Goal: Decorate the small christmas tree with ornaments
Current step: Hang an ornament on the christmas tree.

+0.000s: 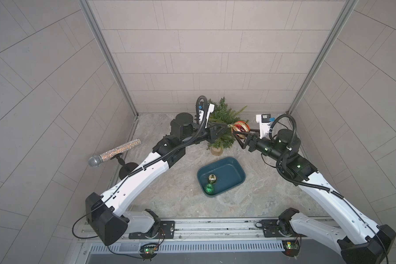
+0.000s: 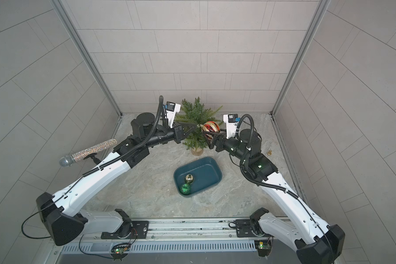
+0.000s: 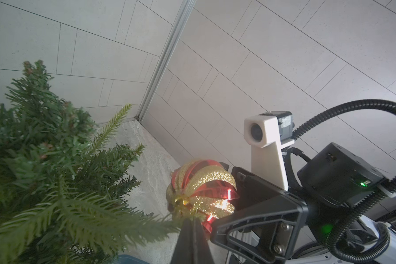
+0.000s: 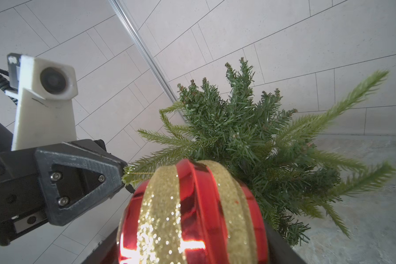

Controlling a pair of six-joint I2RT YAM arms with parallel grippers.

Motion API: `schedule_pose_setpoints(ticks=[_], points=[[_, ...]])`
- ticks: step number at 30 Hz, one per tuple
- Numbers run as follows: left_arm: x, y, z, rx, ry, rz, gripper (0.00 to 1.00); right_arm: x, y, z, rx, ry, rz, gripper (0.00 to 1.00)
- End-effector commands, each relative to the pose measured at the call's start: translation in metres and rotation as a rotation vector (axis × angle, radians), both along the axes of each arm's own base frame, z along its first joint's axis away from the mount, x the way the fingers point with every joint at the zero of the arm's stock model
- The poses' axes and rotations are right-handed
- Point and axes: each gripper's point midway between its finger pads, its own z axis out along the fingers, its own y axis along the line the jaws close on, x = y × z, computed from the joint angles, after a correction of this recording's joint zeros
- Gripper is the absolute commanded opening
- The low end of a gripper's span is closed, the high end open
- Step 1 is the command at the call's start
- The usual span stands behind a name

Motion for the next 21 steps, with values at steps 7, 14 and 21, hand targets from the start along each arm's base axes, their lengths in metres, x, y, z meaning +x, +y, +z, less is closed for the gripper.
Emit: schedule_pose_setpoints(ticks=[7, 14, 21], points=[[0.002, 0.012, 0.016, -0.006, -0.059, 0.052, 0.0, 0.004, -0.01, 0.008, 0.013, 0.006, -0.058, 0.8], [-0.003, 0.016, 0.021, -0.028, -0.07, 0.053, 0.0, 0.001, -0.01, 0.014, 0.031, -0.002, -0.051, 0.79], [-0.006, 0.019, 0.022, -0.042, -0.072, 0.055, 0.0, -0.003, -0.011, 0.023, 0.051, -0.02, -0.045, 0.78]])
